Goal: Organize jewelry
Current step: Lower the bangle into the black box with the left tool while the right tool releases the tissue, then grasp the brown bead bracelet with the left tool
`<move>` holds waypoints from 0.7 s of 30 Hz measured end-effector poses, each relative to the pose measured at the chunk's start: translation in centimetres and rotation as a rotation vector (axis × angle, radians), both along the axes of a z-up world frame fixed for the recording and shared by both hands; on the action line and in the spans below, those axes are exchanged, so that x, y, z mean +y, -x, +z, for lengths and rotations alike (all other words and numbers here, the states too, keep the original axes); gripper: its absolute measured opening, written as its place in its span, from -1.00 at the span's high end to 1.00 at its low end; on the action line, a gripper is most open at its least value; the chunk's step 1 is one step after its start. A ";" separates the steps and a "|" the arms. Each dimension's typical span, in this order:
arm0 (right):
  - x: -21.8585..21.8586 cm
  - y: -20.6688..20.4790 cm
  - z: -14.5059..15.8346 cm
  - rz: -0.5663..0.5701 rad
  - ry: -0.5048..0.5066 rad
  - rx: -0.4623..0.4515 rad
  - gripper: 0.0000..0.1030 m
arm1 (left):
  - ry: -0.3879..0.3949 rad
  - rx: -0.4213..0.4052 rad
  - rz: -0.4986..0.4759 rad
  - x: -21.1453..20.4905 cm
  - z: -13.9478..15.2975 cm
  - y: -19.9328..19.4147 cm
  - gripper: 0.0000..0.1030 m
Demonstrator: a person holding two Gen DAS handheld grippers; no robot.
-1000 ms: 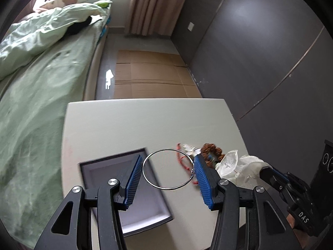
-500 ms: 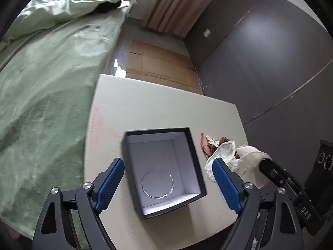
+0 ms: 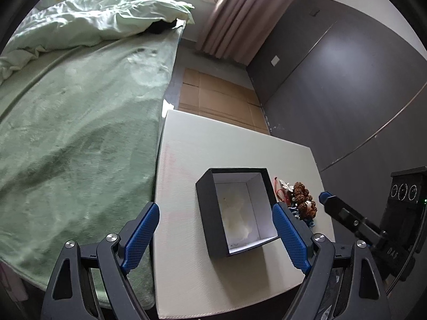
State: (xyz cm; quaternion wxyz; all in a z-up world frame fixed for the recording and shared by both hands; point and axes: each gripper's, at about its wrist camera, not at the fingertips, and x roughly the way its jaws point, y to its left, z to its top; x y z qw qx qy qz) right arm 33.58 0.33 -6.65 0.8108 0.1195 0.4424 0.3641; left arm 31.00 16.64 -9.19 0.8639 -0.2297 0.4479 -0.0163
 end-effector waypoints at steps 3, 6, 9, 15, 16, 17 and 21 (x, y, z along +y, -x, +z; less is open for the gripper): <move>-1.9 0.4 0.0 -0.031 -0.003 0.010 -0.44 | -0.004 -0.021 -0.012 -0.7 0.3 0.1 -0.80; -3.7 0.7 -0.3 -0.068 0.031 0.020 -0.47 | 0.000 -0.041 -0.034 -2.1 0.6 -0.1 -0.83; -6.5 1.3 -0.4 -0.135 0.046 0.045 -0.57 | 0.002 -0.051 -0.066 -3.9 0.7 -0.4 -0.87; -11.4 3.0 -0.1 -0.267 0.045 0.018 -0.88 | -0.028 -0.049 -0.155 -8.1 0.7 -1.3 -0.88; -11.6 3.0 -0.2 -0.274 0.056 0.017 -0.92 | -0.035 -0.052 -0.168 -8.9 0.8 -1.4 -0.88; -12.2 3.0 -0.3 -0.289 0.065 0.023 -1.00 | -0.038 -0.054 -0.176 -9.5 0.9 -1.4 -0.88; -14.6 3.1 -0.8 -0.344 0.054 0.043 -1.00 | -0.045 -0.065 -0.201 -11.3 1.3 -1.6 -0.88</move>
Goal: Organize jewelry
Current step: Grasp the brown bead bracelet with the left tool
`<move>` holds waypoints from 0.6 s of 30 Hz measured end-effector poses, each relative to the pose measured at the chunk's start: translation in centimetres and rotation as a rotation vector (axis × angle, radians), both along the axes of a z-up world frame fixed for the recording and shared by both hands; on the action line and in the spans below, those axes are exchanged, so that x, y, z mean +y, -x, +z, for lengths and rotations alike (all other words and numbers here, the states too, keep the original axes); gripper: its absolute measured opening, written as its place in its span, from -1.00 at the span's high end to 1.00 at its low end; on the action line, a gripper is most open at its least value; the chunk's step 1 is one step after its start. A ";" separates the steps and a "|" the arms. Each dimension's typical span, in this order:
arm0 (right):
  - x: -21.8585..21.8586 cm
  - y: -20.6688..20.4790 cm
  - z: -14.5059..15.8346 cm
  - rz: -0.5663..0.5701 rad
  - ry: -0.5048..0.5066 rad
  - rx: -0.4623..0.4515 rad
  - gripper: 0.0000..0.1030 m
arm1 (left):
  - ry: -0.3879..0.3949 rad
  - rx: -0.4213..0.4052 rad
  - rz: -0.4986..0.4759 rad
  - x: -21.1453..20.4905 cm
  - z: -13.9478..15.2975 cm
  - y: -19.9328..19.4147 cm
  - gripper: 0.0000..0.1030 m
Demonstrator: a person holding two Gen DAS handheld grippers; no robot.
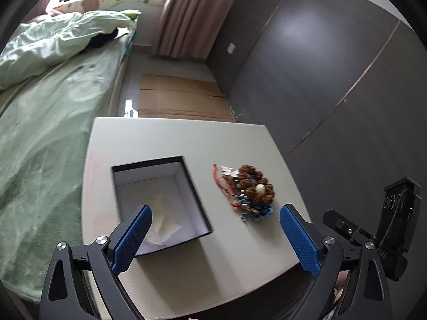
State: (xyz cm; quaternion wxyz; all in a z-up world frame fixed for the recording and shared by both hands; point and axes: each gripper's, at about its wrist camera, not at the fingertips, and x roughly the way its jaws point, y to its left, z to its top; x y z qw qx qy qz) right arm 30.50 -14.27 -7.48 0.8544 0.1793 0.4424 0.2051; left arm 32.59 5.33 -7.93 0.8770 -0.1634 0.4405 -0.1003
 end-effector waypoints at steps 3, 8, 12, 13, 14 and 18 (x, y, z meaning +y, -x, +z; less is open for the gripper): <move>-1.4 0.2 -0.2 -0.016 -0.021 0.002 -1.00 | -0.010 0.001 -0.024 -1.4 0.1 -0.4 -0.88; -3.7 0.5 -0.6 -0.038 -0.061 -0.004 -1.00 | -0.034 -0.001 -0.072 -4.0 0.4 -1.2 -0.88; -5.7 0.9 -1.2 -0.080 -0.063 -0.015 -1.00 | -0.053 0.000 -0.113 -6.2 0.2 -1.9 -0.88; -6.3 1.0 -1.3 -0.091 -0.062 -0.016 -1.00 | -0.053 0.003 -0.121 -6.8 0.0 -2.2 -0.88; -6.7 1.0 -1.5 -0.101 -0.059 -0.015 -1.00 | -0.051 0.006 -0.125 -7.2 -0.1 -2.4 -0.88; -8.8 1.0 -2.1 -0.143 -0.065 -0.008 -1.00 | -0.041 0.021 -0.136 -8.7 -0.6 -3.5 -0.88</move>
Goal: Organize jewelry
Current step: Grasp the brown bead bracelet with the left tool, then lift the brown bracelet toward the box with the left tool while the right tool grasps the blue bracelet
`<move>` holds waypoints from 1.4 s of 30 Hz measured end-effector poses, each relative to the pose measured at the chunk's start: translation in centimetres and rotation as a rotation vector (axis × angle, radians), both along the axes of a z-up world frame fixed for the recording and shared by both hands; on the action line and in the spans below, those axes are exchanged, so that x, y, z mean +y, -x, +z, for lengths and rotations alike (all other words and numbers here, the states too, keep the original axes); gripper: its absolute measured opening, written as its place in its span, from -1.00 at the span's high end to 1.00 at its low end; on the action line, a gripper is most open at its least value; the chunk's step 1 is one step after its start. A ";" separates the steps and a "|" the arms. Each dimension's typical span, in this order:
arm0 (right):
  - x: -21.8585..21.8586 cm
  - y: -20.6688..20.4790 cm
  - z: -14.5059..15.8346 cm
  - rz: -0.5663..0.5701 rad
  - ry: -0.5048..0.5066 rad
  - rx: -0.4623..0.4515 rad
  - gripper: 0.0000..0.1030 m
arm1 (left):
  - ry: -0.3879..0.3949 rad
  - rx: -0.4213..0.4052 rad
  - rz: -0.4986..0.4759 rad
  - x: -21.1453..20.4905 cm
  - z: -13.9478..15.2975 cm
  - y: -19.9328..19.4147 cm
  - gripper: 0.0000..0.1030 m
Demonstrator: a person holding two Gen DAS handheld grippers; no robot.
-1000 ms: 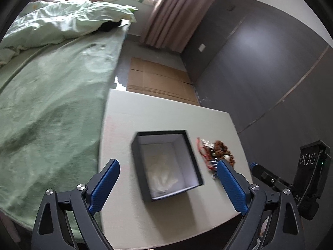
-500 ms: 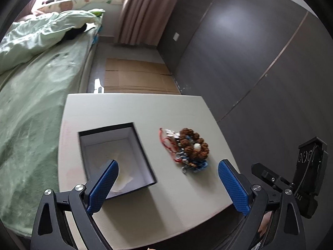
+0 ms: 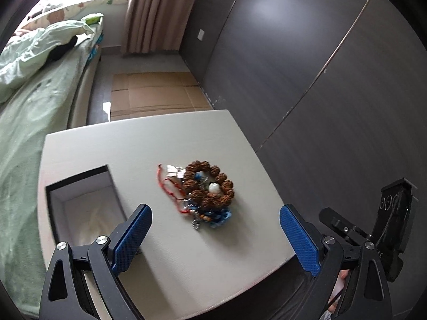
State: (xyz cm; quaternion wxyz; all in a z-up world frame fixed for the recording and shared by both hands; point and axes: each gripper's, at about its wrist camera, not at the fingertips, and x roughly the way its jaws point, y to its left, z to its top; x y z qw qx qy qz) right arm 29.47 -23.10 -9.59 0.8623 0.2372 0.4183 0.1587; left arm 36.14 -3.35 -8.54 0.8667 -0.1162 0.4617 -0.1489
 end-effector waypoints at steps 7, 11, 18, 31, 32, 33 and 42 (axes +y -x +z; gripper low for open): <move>-2.8 -0.1 -0.8 -0.054 -0.052 -0.010 -1.00 | -0.032 0.026 -0.009 -1.7 -1.4 -2.5 -0.62; -3.2 -0.6 -1.5 -0.057 -0.084 -0.004 -1.00 | -0.066 0.086 0.018 -1.7 -3.4 -4.5 -0.30; -2.6 -1.6 -2.9 -0.021 -0.119 0.037 -0.95 | -0.053 0.169 0.060 -1.2 -6.7 -6.7 -0.26; -1.1 -2.7 -4.4 0.039 -0.148 0.075 -0.70 | 0.066 0.227 0.106 -0.5 -9.4 -7.4 0.55; -0.9 -2.7 -4.5 0.041 -0.149 0.079 -0.70 | 0.060 0.209 0.097 -0.6 -9.0 -7.2 0.58; -0.8 -2.6 -4.6 0.042 -0.150 0.082 -0.70 | 0.055 0.199 0.093 -0.6 -8.7 -7.1 0.63; 0.1 -2.9 -4.7 0.064 -0.164 0.091 -0.63 | 0.075 0.094 0.060 -0.9 -3.9 -6.4 0.64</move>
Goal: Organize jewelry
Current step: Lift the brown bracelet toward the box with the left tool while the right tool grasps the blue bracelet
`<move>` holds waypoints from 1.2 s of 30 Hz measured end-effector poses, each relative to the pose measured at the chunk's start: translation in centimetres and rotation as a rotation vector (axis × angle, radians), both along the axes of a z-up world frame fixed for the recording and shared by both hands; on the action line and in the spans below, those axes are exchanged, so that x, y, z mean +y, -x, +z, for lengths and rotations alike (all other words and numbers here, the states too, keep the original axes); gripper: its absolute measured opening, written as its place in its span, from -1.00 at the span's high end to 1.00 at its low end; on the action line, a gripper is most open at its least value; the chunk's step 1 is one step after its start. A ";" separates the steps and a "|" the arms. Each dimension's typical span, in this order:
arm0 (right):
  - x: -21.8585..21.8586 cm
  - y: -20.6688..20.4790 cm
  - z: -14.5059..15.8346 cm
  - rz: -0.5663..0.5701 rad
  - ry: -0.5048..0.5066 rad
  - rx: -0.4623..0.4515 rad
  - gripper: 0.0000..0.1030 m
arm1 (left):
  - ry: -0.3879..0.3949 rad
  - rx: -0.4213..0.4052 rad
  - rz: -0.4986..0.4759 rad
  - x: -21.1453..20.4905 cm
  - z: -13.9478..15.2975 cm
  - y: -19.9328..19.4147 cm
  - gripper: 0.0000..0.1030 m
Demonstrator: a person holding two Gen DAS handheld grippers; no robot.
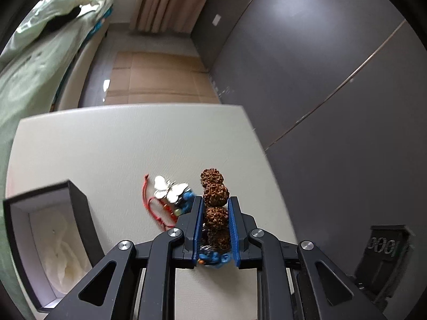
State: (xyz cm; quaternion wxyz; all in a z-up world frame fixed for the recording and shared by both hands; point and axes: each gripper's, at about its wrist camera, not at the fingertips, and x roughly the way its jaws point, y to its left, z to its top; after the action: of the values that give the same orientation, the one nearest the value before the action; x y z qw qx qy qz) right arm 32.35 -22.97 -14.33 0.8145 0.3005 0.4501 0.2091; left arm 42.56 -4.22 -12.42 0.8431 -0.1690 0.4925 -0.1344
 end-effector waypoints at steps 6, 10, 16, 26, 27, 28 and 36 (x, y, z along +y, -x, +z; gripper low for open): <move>1.0 -0.4 0.0 0.037 -0.020 0.001 -0.56 | 0.020 -0.060 -0.007 0.7 2.9 0.8 0.64; 2.1 -0.9 -0.2 0.074 -0.026 0.008 -0.51 | 0.019 -0.088 0.009 2.1 4.2 1.8 0.64; 4.6 -1.6 -0.5 0.154 -0.006 0.020 -0.34 | 0.017 -0.109 0.041 4.0 5.2 2.8 0.64; 7.5 -3.3 -2.6 0.170 -0.047 0.113 -0.03 | 0.030 -0.124 0.080 6.8 5.7 4.4 0.64; 7.8 -3.6 -2.9 0.165 -0.048 0.131 0.17 | 0.032 -0.125 0.082 7.0 5.8 4.5 0.64; 8.0 -3.7 -3.1 0.162 -0.046 0.142 0.33 | 0.033 -0.127 0.086 7.2 5.9 4.7 0.64; 7.3 -3.2 -1.1 0.135 -0.050 0.089 0.96 | 0.049 -0.152 0.109 9.2 6.6 6.2 0.64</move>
State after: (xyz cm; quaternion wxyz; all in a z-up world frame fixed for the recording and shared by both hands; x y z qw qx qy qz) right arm 35.55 -15.67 -15.42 0.7699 0.2986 0.4999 0.2610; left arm 36.34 4.94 -5.78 0.8796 -0.2057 0.4139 -0.1128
